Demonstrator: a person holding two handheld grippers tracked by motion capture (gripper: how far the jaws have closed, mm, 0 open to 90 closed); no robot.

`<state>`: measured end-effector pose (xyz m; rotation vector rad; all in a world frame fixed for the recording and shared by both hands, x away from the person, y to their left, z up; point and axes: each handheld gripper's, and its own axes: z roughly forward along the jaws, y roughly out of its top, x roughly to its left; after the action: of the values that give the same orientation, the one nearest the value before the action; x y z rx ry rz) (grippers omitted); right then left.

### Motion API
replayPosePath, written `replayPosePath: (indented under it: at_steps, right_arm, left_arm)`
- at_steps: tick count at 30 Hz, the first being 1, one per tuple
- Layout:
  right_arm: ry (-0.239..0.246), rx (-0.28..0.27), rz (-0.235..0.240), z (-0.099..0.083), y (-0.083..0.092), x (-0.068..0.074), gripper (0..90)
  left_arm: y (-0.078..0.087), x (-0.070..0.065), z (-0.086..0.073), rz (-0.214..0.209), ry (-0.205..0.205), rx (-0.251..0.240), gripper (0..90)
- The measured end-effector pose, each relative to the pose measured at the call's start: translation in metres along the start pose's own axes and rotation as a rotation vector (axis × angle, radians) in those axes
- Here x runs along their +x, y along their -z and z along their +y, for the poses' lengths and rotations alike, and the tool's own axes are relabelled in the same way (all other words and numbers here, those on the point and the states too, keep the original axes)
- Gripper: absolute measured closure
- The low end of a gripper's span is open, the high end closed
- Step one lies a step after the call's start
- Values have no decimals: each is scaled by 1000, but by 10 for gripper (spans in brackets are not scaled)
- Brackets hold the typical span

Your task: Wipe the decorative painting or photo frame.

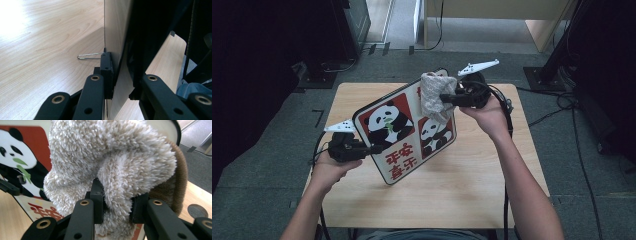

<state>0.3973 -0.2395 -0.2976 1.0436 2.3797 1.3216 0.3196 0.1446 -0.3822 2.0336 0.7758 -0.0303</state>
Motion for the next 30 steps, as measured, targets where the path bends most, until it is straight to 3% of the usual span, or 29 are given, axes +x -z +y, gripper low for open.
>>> replayPosePath:
  at_steps: [17, 30]
  right_arm:
    - [-23, 28, -5, -34, -13, -6, 700]
    - [-5, 50, -30, -48, -20, -8, 699]
  left_arm:
    - [0, 0, 0, -1, -2, 0, 795]
    - [0, 0, -1, -1, -2, -2, 795]
